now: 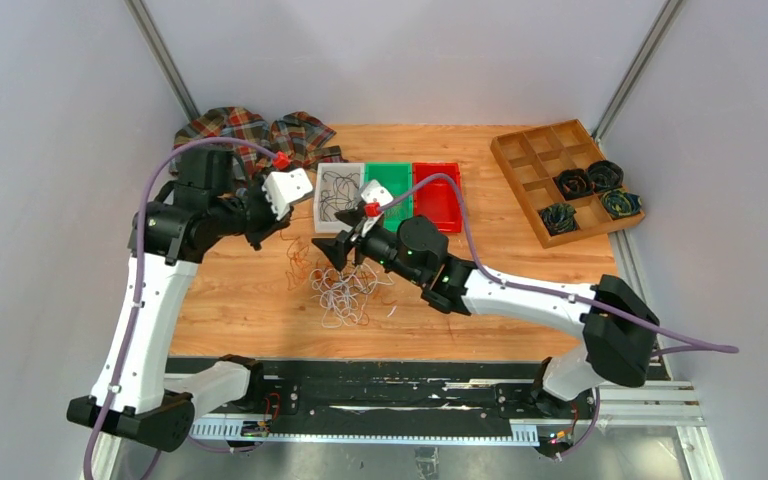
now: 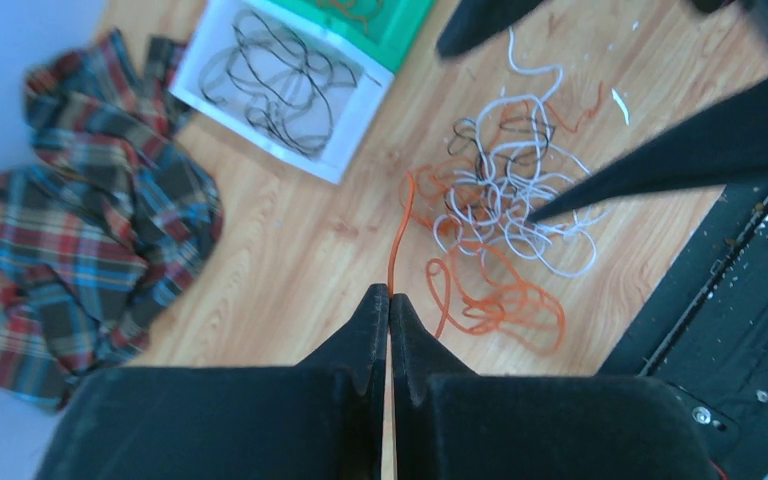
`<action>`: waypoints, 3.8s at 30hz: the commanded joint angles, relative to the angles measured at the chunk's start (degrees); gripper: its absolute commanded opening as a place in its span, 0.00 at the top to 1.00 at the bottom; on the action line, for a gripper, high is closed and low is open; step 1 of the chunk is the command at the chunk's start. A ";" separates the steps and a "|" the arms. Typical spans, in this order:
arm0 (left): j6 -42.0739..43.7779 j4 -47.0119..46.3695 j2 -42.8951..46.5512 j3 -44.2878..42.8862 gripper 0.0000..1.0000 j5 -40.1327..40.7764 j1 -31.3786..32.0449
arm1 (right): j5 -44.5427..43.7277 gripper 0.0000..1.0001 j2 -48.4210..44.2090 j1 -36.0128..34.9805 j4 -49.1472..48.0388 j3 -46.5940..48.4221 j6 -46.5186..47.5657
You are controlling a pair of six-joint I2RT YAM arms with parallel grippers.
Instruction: Untangle the cables
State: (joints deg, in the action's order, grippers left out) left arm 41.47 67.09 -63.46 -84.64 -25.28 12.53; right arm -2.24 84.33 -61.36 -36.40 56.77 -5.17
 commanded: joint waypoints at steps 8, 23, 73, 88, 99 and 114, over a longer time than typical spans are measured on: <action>-0.75 0.91 0.35 -12.96 1.00 -5.15 2.94 | 7.72 0.32 10.25 -2.72 -6.22 9.46 -0.51; -12.09 1.70 -4.20 -26.30 1.00 -10.98 4.69 | -8.85 0.70 11.35 -2.29 -16.66 -7.29 -6.25; -12.33 -5.99 -27.53 -35.06 1.00 -4.57 10.29 | -14.02 0.27 -0.14 14.48 -1.62 -8.69 -9.21; -16.30 -12.47 -52.24 -53.97 1.00 -2.60 12.52 | -22.90 0.26 -14.71 19.95 -1.65 -24.45 -11.50; -15.24 -17.31 -59.49 -54.58 1.00 1.14 13.39 | -24.81 0.30 -15.36 20.92 -1.65 -27.63 -11.69; -17.42 -28.75 -52.47 -44.82 1.00 3.14 13.46 | -25.09 0.34 -15.13 22.35 -1.73 -31.90 -14.72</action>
State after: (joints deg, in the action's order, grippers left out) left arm 25.65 45.34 -122.91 -133.73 -21.78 25.65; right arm -25.80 69.65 -39.94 -37.34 25.47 -18.70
